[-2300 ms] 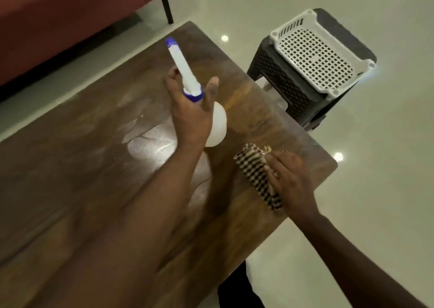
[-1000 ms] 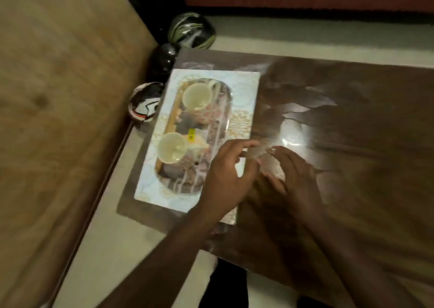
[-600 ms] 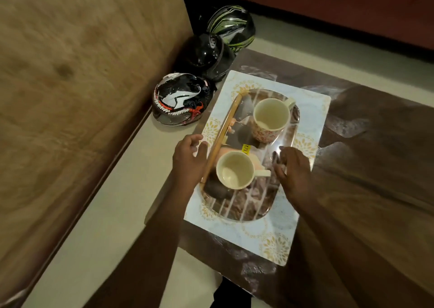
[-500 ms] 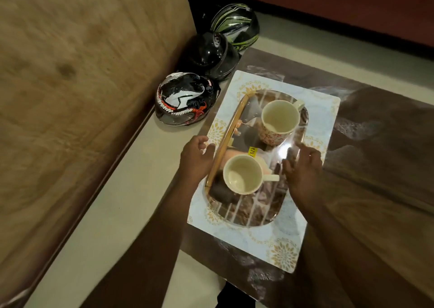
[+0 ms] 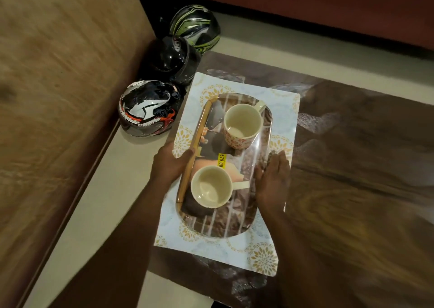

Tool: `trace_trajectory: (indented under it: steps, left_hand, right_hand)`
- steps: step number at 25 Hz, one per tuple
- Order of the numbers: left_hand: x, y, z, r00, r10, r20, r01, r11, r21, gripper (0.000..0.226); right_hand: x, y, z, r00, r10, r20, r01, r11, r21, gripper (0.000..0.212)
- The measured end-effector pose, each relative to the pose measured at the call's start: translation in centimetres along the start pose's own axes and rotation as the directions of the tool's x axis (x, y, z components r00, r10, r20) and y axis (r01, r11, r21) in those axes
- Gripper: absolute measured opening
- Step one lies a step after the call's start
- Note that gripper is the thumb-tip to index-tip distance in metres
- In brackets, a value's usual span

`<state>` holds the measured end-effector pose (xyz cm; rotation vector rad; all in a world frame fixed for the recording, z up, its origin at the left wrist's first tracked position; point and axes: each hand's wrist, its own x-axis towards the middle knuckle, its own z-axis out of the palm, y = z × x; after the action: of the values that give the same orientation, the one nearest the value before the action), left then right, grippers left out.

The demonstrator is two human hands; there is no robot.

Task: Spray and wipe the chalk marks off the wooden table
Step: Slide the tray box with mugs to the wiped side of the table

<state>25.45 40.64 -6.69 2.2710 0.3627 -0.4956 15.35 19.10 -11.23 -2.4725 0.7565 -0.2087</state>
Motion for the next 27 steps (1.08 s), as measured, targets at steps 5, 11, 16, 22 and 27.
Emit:
trace_trajectory:
  steps: [5,11,16,22,27]
  left_hand:
    - [0.3,1.0,0.6,0.953,0.039,0.301,0.026,0.977,-0.211,0.050]
    - [-3.2,5.7,8.8,0.917,0.142,0.373,-0.060,0.973,-0.224,0.044]
    - [-8.5,11.1,17.6,0.874,0.213,0.437,-0.142,0.971,-0.190,0.038]
    - [-14.4,16.7,27.2,0.832,0.247,0.497,-0.187,0.968,-0.169,0.046]
    - [-19.8,21.5,35.7,0.798,0.281,0.533,-0.221,0.960,-0.174,0.036]
  right_hand:
    - [0.4,1.7,-0.5,0.997,0.023,-0.076,-0.021,0.999,0.033,0.041]
    - [1.2,9.0,-5.7,0.988,0.120,-0.094,-0.117,0.992,0.037,0.044]
    - [1.8,18.1,-11.8,0.977,0.181,-0.116,-0.190,0.979,-0.071,0.042]
    - [2.4,28.6,-18.5,0.955,0.243,-0.171,-0.262,0.960,-0.100,0.040]
    - [2.8,38.0,-24.1,0.921,0.338,-0.192,-0.357,0.931,-0.078,0.045]
